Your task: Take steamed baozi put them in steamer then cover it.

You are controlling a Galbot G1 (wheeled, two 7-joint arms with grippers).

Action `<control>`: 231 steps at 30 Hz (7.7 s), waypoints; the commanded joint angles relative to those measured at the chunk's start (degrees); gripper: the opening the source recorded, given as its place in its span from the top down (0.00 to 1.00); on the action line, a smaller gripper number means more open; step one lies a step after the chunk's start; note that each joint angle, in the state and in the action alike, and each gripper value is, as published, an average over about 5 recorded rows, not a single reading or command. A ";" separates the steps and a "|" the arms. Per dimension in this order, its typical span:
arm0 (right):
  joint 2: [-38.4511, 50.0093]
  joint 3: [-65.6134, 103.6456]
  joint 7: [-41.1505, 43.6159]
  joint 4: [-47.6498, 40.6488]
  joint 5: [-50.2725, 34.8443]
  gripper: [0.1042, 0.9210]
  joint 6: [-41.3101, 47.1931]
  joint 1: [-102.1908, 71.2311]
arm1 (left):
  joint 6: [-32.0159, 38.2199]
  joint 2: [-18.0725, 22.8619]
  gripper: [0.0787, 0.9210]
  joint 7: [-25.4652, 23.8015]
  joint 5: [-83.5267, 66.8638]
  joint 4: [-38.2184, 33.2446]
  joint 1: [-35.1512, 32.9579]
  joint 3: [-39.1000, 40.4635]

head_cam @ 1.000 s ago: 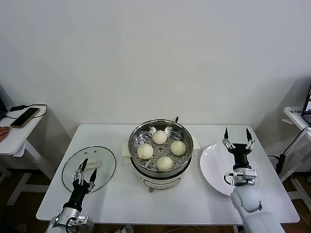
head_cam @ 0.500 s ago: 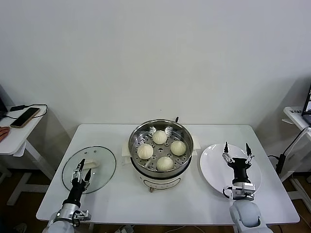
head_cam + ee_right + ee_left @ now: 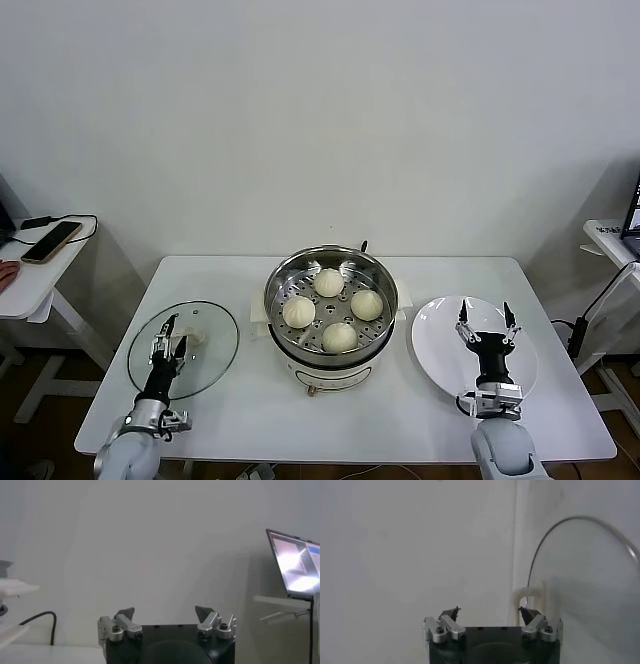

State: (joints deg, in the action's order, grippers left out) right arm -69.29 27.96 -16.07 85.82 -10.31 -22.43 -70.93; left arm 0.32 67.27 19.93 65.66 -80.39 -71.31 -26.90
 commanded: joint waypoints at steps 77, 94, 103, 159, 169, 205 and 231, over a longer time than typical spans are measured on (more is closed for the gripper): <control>-3.11 0.58 0.54 -1.69 2.79 0.12 4.35 1.42 | -26.66 11.20 0.87 -31.58 13.24 -27.91 18.29 36.21; -3.94 1.09 0.69 -3.30 3.51 0.12 4.07 2.34 | -27.32 16.04 0.87 -33.83 20.48 -20.64 19.12 35.30; -3.71 1.11 0.79 -3.59 3.57 0.12 4.03 2.53 | -26.67 16.00 0.87 -35.48 21.79 -18.99 19.17 34.41; -3.43 0.80 0.66 -4.62 4.17 0.12 3.57 3.98 | -25.85 8.04 0.40 -37.67 14.53 -39.51 8.46 32.98; -2.12 -0.13 3.11 -1.76 -0.59 0.12 4.60 2.45 | -25.96 2.13 0.13 -30.54 -7.37 -49.99 2.84 22.32; 0.78 -0.81 11.46 5.60 -14.33 0.12 11.49 -3.96 | 6.53 5.15 0.12 -15.28 -67.93 -18.48 -4.04 -1.19; 0.76 0.35 11.44 6.12 -12.69 0.12 11.13 -4.96 | 7.25 5.09 0.12 -16.01 -67.51 -18.81 -5.41 -1.41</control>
State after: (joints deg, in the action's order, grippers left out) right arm -68.58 28.16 -4.68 91.80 -23.33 -11.05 -75.70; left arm 7.01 72.37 3.96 -1.30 -99.28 -76.41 -28.07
